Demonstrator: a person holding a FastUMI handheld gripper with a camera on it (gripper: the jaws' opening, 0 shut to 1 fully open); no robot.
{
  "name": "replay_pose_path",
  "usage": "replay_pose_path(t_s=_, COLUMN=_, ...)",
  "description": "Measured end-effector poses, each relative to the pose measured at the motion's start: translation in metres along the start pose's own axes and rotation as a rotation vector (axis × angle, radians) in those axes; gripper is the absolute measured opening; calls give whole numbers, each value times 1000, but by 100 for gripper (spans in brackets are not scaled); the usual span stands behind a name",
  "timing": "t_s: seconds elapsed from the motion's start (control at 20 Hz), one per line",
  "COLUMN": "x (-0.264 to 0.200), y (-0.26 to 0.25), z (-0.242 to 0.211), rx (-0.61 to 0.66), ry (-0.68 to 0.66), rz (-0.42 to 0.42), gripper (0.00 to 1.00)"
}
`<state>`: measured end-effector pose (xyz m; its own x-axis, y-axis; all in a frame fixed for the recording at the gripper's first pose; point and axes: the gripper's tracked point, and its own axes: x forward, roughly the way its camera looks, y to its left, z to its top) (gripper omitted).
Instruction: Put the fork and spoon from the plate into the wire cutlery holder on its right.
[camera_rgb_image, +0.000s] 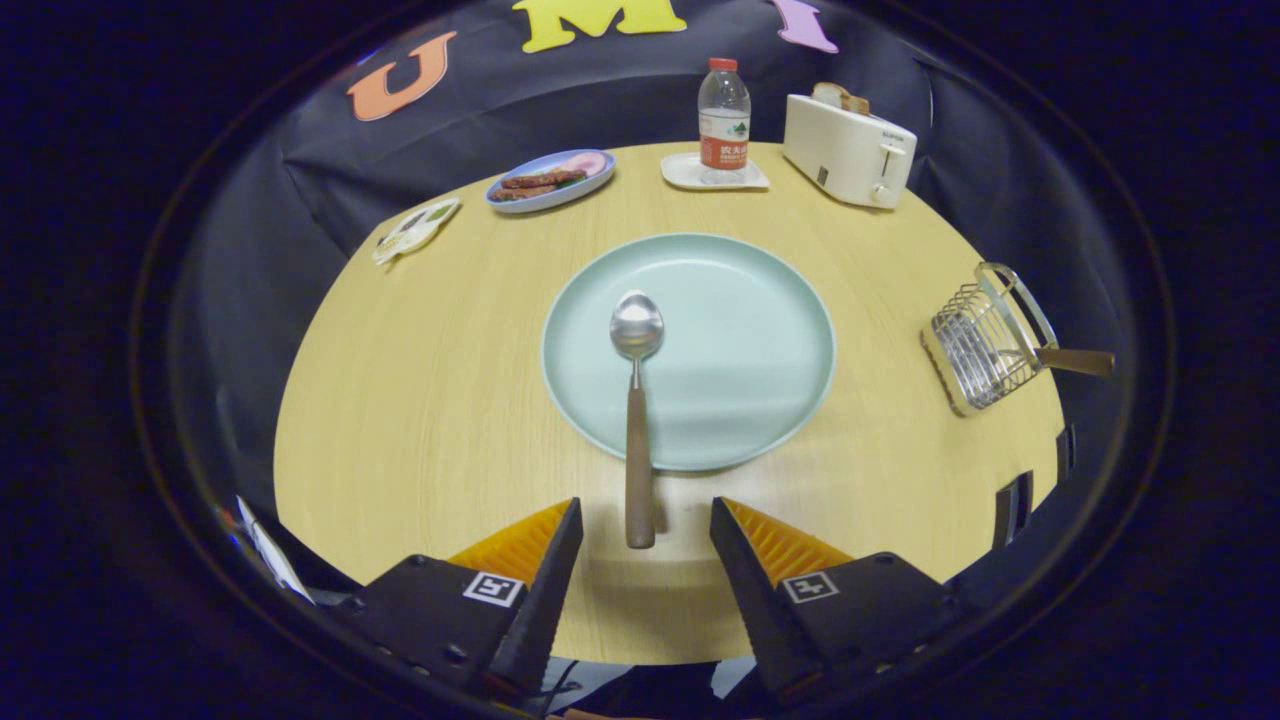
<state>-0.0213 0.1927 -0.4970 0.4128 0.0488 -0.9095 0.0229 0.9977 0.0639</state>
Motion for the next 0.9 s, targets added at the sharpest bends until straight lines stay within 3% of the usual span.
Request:
replay_pose_path(t_s=0.1, x=8, y=1, z=4, rx=-10, ry=2, rz=-4, gripper=75)
replay_pose_path(t_s=0.2, x=13, y=1, z=12, rx=-22, ry=-12, rz=-13, gripper=62)
replay_pose_path(t_s=0.4, x=15, y=3, z=8, rx=-32, ry=-12, rz=-19, gripper=15)
replay_pose_path(t_s=0.7, x=-7, y=-8, z=10, rx=-80, ry=-52, rz=-25, gripper=6)
replay_pose_path(t_s=0.9, x=-28, y=-15, z=17, rx=-114, ry=-77, rz=-5, gripper=5)
